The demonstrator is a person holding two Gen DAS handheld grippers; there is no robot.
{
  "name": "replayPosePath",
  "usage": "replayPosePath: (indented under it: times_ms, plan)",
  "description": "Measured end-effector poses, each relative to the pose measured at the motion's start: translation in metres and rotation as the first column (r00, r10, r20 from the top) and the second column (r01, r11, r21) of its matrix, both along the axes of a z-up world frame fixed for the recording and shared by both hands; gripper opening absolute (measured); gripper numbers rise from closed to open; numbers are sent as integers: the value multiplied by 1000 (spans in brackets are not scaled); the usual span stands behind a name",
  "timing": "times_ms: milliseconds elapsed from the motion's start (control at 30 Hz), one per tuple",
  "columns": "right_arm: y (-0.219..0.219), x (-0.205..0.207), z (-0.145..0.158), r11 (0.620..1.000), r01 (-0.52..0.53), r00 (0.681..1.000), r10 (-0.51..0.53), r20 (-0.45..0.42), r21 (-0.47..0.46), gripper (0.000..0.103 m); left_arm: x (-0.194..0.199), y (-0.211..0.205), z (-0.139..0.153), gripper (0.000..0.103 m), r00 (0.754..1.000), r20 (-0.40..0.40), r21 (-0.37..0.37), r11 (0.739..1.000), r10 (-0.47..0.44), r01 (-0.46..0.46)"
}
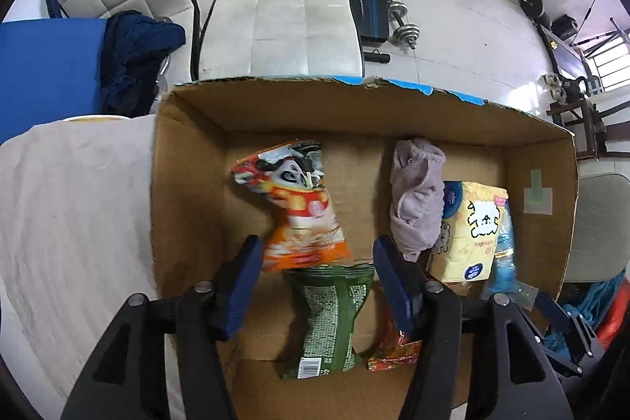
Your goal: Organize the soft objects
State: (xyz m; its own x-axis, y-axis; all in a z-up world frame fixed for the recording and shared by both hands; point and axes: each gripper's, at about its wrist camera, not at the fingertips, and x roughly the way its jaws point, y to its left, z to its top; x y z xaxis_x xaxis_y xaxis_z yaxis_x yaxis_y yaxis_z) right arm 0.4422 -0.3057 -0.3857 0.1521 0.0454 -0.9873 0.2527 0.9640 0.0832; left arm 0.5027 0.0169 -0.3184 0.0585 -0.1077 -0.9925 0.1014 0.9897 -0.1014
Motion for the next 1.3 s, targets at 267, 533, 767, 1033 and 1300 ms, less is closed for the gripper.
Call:
replayPosePath:
  times_ms: [267,533,767,1033,1300]
  plan:
    - [8,0,14,999,-32,999,32,-12,-15,71,-12,9,13,70,999,33,3,1000,9,-9]
    - [22,-4,28,997,-70,997,70,-14,-16,93,-55,11,29,79,996,86,45,999,-9,5]
    - [28,-10,39,996,-88,996,88,-12,-26,103,-78,14,43,101,992,129,57,998,12,-20]
    - [28,-17,50,994,-101,995,101,-6,-38,103,-89,24,54,102,988,146,52,997,56,-64]
    - [27,-39,79,994,-111,993,112,31,-18,103,-124,21,93,102,968,242,79,993,64,-86]
